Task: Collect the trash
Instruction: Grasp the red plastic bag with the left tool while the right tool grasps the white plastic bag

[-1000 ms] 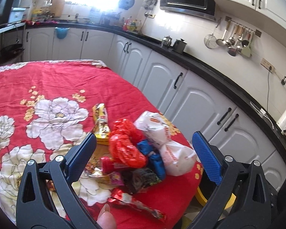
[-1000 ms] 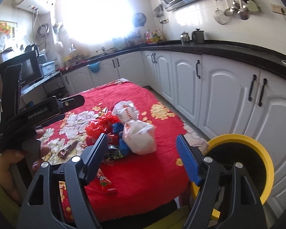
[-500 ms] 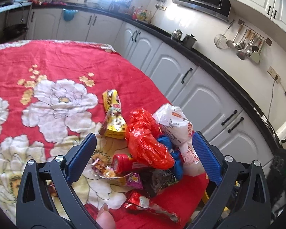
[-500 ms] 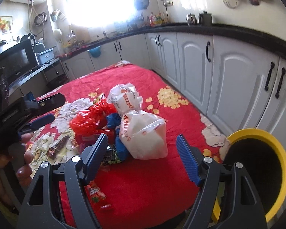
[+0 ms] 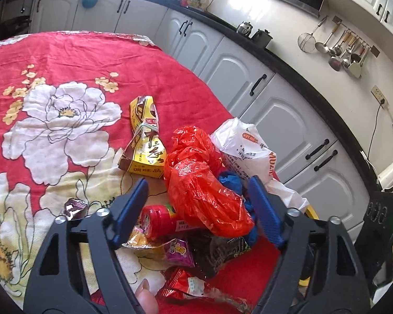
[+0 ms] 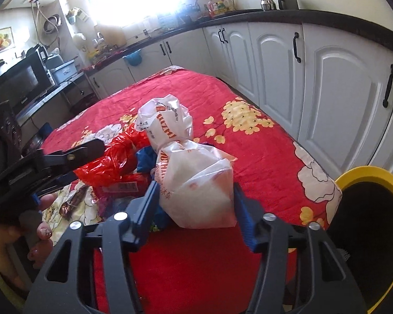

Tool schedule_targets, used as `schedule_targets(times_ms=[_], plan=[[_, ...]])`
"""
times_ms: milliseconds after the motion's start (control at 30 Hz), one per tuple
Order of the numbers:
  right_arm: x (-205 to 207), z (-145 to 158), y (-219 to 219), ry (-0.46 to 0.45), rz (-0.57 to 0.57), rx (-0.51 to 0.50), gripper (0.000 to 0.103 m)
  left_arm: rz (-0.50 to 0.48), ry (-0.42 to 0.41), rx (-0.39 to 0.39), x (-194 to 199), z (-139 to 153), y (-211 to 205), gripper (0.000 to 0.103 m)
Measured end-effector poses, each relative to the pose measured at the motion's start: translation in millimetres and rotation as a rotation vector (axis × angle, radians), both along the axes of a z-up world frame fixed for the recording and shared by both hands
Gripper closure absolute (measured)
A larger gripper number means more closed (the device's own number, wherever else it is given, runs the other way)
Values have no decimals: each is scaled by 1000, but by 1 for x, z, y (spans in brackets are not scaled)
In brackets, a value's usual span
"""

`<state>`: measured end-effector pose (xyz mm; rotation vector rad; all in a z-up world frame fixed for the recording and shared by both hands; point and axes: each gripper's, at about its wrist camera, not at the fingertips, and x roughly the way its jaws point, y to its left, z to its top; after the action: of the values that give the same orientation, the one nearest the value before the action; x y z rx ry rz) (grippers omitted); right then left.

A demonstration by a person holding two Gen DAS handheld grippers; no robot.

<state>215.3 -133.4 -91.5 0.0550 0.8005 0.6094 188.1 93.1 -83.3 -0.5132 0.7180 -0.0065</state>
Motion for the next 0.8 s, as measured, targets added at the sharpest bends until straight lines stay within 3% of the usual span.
schedule_targets(times_ms=[133, 200, 300, 333, 367, 800], plan=[[-3, 2, -2, -9, -3, 9, 68, -11, 18, -12, 2, -5, 1, 57], [-4, 2, -6, -4, -10, 18, 72, -15, 22, -15, 3, -6, 1, 77], [-10, 6, -10, -26, -25, 26, 78, -20, 17, -9, 1, -6, 0, 91], [-12, 8, -12, -36, -34, 32, 80, -19, 14, -9, 1, -5, 1, 91], [-14, 11, -14, -44, -39, 38, 96, -18, 8, -8, -1, -4, 1, 93], [-37, 35, -30, -122, -36, 76, 97, -13, -111, 51, -27, 39, -5, 96]])
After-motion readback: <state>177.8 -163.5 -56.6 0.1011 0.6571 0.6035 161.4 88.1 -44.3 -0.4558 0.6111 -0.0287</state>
